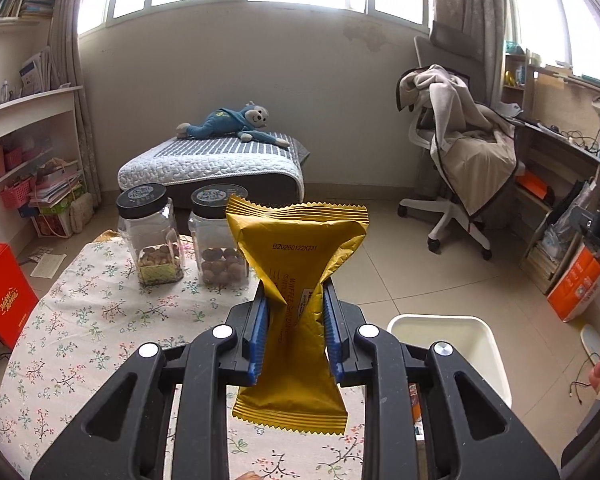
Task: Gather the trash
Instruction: 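Lower the yellow snack packet into the wastebasket and open the left gripper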
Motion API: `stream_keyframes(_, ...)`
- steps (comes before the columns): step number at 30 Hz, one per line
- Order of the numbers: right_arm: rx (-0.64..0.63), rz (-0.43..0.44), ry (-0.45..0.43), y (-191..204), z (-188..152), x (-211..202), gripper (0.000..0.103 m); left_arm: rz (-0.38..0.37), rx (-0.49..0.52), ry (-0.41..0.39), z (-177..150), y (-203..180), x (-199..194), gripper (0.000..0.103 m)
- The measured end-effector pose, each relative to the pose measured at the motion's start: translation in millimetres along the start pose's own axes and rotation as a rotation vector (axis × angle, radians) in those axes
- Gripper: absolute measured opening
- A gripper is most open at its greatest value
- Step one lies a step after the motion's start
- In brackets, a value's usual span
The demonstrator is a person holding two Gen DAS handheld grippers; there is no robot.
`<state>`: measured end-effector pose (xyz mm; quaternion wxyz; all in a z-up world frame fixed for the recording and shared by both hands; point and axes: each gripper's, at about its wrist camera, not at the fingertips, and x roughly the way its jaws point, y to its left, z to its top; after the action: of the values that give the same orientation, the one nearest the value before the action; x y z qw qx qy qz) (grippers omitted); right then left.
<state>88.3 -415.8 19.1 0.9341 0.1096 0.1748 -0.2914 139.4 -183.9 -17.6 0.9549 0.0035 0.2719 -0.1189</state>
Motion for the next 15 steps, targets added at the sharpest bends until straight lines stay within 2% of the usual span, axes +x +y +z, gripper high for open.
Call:
stream_keyframes(4, 0.053, -0.054, 0.018, -32, 5, 5, 0.096, -0.043, 0.017, 0.039, -3, -30, 13, 0.026)
stream_keyframes(11, 0.189, -0.087, 0.03, -75, 14, 8, 0.096, -0.128, 0.04, 0.107, 0, -90, 34, 0.027)
stream_keyframes(14, 0.236, -0.097, 0.02, -88, 16, 6, 0.096, -0.178, 0.052, 0.134, 4, -116, 40, 0.031)
stream_keyframes(15, 0.248, -0.102, 0.015, -92, 16, 4, 0.096, -0.205, 0.06, 0.154, 5, -126, 43, 0.038)
